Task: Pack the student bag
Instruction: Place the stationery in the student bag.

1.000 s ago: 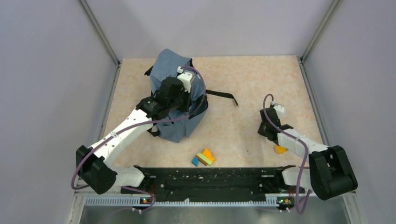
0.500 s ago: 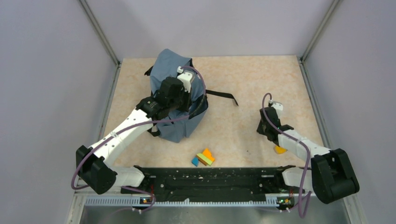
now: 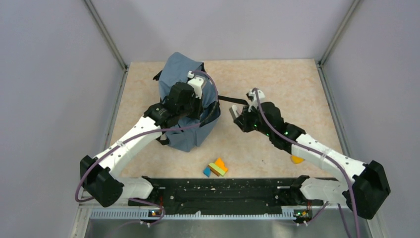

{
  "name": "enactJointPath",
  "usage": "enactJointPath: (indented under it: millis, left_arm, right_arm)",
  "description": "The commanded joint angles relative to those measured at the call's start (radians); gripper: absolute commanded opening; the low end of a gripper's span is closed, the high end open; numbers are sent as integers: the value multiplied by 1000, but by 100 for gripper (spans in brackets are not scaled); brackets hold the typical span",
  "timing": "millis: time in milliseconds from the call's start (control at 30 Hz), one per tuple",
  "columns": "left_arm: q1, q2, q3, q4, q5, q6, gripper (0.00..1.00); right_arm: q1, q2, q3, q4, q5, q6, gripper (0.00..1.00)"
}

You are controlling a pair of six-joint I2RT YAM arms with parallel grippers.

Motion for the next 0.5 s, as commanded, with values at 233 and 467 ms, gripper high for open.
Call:
enactJointPath:
  millis: [233, 467]
  left_arm:
    - [9, -59, 2, 12, 0, -26, 6]
    - [9, -64, 1, 12, -1, -26, 6]
  right_arm:
    - [185, 202, 265, 65, -204, -149, 0]
    - [188, 333, 406, -57, -168, -133, 0]
